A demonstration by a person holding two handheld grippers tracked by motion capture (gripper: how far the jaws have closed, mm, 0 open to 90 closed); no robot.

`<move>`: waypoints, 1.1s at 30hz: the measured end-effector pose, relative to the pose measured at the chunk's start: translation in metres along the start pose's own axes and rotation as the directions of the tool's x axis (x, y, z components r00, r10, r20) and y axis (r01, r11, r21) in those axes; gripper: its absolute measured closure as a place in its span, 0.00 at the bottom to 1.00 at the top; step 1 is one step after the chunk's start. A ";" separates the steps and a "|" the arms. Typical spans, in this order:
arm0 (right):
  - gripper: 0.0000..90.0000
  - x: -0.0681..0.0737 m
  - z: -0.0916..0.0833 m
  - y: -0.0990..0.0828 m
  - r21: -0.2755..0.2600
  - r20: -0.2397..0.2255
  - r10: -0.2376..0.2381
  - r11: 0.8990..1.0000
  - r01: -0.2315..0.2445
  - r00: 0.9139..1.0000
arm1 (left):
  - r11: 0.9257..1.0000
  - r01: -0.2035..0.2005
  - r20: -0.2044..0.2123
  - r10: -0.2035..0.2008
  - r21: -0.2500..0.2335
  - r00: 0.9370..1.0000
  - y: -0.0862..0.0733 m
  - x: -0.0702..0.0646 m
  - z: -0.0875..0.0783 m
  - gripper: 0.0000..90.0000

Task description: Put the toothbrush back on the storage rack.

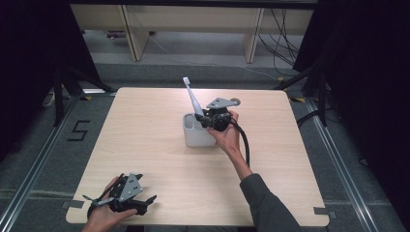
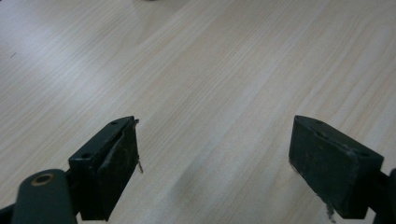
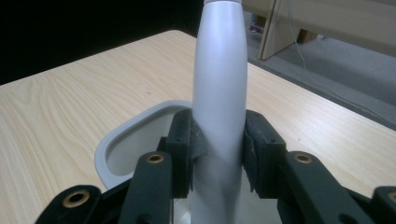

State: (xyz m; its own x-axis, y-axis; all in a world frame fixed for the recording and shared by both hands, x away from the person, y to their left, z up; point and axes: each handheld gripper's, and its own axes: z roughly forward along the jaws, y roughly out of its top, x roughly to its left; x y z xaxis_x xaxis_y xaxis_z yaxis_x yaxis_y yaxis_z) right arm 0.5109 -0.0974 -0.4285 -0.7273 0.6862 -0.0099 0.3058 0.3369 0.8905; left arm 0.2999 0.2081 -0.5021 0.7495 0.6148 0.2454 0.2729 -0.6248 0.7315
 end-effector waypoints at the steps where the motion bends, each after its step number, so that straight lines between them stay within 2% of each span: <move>1: 0.74 0.001 0.000 0.000 0.001 0.010 0.009 1.000 -0.009 1.000 | 1.000 -0.010 -0.004 0.010 0.008 1.000 0.000 0.001 0.000 0.17; 3: 0.74 0.002 0.000 -0.001 0.006 0.012 0.019 1.000 -0.020 1.000 | 1.000 -0.008 -0.007 0.008 0.005 1.000 0.000 0.000 0.000 0.17; 4: 0.74 0.001 0.001 -0.001 0.001 0.009 0.003 1.000 -0.003 1.000 | 1.000 -0.007 -0.007 0.007 0.006 1.000 0.000 0.000 0.000 0.17; 5: 0.74 0.001 0.001 -0.001 0.014 -0.002 0.000 1.000 0.000 1.000 | 1.000 -0.002 -0.005 0.002 0.001 1.000 0.000 0.000 0.000 0.17; 7: 0.74 0.000 0.001 -0.001 0.032 0.005 -0.002 1.000 0.002 1.000 | 1.000 -0.011 -0.006 0.011 0.006 1.000 0.000 0.001 0.000 0.17; 10: 0.74 0.000 0.002 -0.002 0.037 0.002 -0.002 0.999 0.002 1.000 | 1.000 -0.007 -0.002 0.007 -0.001 1.000 0.000 0.000 0.000 0.17; 13: 0.74 0.001 0.002 -0.003 0.053 0.002 0.014 0.998 -0.014 1.000 | 1.000 -0.015 -0.007 0.015 0.007 1.000 0.000 0.001 0.000 0.17; 17: 0.74 0.002 0.002 -0.003 0.072 -0.003 0.016 0.997 -0.016 1.000 | 1.000 0.001 -0.006 -0.001 0.003 1.000 0.000 0.000 0.000 0.17; 18: 0.74 0.000 0.003 -0.004 0.068 -0.002 -0.001 0.998 0.001 1.000 | 1.000 0.005 0.001 -0.005 -0.001 1.000 0.000 0.000 0.000 0.17; 20: 0.74 0.000 0.004 -0.004 0.073 0.001 0.000 0.997 -0.001 1.000 | 1.000 0.001 -0.002 -0.001 -0.001 1.000 0.000 0.000 0.000 0.17; 23: 0.74 0.002 0.003 -0.005 0.097 -0.003 0.029 0.995 -0.028 1.000 | 1.000 -0.001 -0.001 0.001 -0.001 1.000 0.000 0.000 0.000 0.17; 24: 0.74 0.001 0.003 -0.005 0.102 -0.003 0.013 0.995 -0.012 1.000 | 1.000 -0.002 -0.001 0.002 -0.001 1.000 0.000 0.000 0.000 0.17; 26: 0.74 0.002 0.003 -0.005 0.113 -0.001 0.014 0.993 -0.014 1.000 | 1.000 -0.002 -0.001 0.002 -0.001 1.000 0.000 0.000 0.000 0.17; 28: 0.74 0.001 0.004 -0.004 0.113 -0.008 0.005 0.994 -0.004 1.000 | 1.000 -0.002 -0.001 0.002 -0.002 1.000 0.000 0.000 0.000 0.17; 33: 0.74 0.002 0.003 -0.004 0.115 0.000 0.018 0.993 -0.018 1.000 | 1.000 -0.007 -0.007 0.007 0.004 1.000 0.000 0.000 0.000 0.17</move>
State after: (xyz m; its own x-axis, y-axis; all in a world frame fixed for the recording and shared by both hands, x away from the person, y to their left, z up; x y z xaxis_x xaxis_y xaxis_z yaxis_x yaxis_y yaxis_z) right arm 0.5100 -0.0961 -0.4337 -0.7217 0.6922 0.0063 0.3876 0.3965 0.8322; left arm 0.3000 0.2082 -0.5018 0.7471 0.6137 0.2554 0.2699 -0.6312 0.7271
